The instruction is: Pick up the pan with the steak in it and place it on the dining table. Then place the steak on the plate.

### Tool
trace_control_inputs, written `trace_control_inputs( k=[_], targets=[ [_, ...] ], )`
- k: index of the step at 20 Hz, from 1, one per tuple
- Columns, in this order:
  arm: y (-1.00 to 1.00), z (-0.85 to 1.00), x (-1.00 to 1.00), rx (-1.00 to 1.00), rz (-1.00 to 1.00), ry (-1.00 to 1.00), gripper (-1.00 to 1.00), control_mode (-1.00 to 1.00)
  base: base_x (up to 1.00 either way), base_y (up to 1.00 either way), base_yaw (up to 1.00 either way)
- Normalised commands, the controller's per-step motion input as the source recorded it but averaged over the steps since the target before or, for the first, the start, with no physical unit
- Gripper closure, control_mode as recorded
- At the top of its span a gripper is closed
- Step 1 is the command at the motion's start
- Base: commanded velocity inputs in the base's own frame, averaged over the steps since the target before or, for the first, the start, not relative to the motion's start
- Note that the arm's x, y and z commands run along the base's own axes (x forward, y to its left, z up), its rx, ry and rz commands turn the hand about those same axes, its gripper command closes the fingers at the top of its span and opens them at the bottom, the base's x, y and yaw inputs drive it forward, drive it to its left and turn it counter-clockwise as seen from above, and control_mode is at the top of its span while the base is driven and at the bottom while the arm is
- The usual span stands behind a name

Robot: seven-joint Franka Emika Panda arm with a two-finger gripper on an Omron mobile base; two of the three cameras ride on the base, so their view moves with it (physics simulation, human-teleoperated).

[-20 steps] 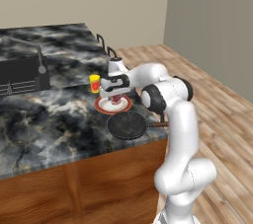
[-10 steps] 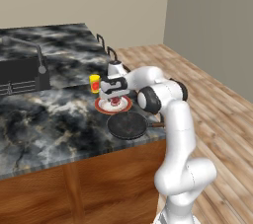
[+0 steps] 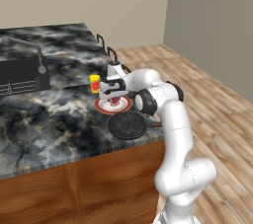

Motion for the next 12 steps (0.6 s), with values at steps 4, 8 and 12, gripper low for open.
trace_control_inputs(
  k=[4, 8, 12],
  targets=[
    [0.00, 0.00, 0.04, 0.00, 0.00, 0.00, -1.00, -1.00, 0.00, 0.00, 0.00],
    [0.00, 0.00, 0.09, 0.00, 0.00, 0.00, -1.00, -1.00, 0.00, 0.00, 0.00],
    [0.00, 0.01, 0.09, 0.00, 0.00, 0.00, -1.00, -1.00, 0.00, 0.00, 0.00]
  ],
)
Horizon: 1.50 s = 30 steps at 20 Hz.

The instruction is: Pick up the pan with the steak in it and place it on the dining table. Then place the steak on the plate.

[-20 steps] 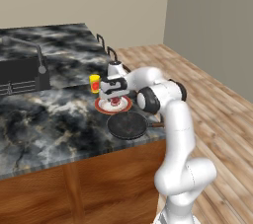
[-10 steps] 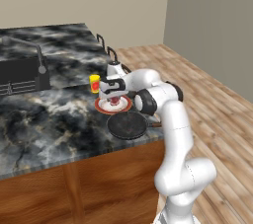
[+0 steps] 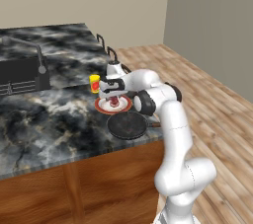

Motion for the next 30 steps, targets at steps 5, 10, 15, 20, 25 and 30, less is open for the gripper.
trace_control_inputs(
  k=[5, 10, 15, 20, 25, 30],
  targets=[
    [0.00, 0.05, 0.10, 0.00, 0.00, 0.00, -1.00, -1.00, 0.00, 0.00, 0.00],
    [-0.01, 0.41, -0.05, 0.00, -0.02, 0.07, -1.00, -1.00, 0.00, 0.00, 0.00],
    [-0.17, 0.73, -0.46, 0.03, 0.00, 0.07, -1.00, -1.00, 0.00, 0.00, 0.00],
    [-0.24, 0.59, -0.93, 0.01, 0.02, 0.01, -1.00, -1.00, 0.00, 0.00, 0.00],
    [-0.20, 0.35, -1.00, 0.00, 0.08, 0.00, -1.00, -1.00, 0.00, 0.00, 0.00],
    [-0.14, 0.13, -1.00, -0.01, 0.10, 0.00, -1.00, -1.00, 0.00, 0.00, 0.00]
  ],
)
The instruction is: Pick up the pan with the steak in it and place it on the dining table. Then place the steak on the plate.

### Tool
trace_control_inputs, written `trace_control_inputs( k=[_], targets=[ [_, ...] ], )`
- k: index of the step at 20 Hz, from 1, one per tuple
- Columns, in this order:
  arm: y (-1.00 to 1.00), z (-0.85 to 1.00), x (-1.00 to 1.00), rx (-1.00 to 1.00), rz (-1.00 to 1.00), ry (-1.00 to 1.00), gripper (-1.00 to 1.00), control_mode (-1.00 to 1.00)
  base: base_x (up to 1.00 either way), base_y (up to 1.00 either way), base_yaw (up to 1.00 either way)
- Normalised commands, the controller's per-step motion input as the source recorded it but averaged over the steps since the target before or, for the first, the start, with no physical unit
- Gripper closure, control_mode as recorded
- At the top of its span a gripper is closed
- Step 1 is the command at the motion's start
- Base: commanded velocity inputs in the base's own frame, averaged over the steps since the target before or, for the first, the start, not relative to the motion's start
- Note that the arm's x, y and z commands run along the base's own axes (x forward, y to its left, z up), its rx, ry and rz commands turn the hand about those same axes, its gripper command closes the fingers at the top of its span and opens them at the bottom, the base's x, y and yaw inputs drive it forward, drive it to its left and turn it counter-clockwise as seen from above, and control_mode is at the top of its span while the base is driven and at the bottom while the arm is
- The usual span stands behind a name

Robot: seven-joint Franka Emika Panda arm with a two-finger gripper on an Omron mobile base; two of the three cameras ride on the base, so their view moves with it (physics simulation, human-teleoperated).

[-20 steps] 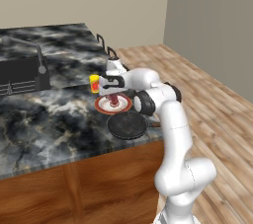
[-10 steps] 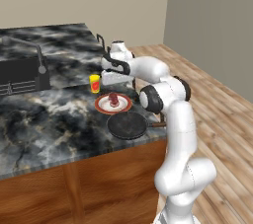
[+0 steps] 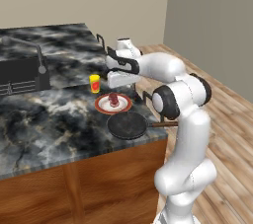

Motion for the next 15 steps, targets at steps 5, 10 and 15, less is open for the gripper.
trace_control_inputs(
  k=[5, 10, 15],
  targets=[
    [-0.08, -0.12, -1.00, -0.01, 0.15, 0.00, -1.00, -1.00, 0.00, 0.00, 0.00],
    [-0.01, -0.29, -1.00, 0.00, 0.09, -0.01, -1.00, -1.00, 0.00, 0.00, 0.00],
    [-0.03, -0.34, -1.00, 0.00, 0.03, -0.07, -1.00, -1.00, 0.00, 0.00, 0.00]
  ],
)
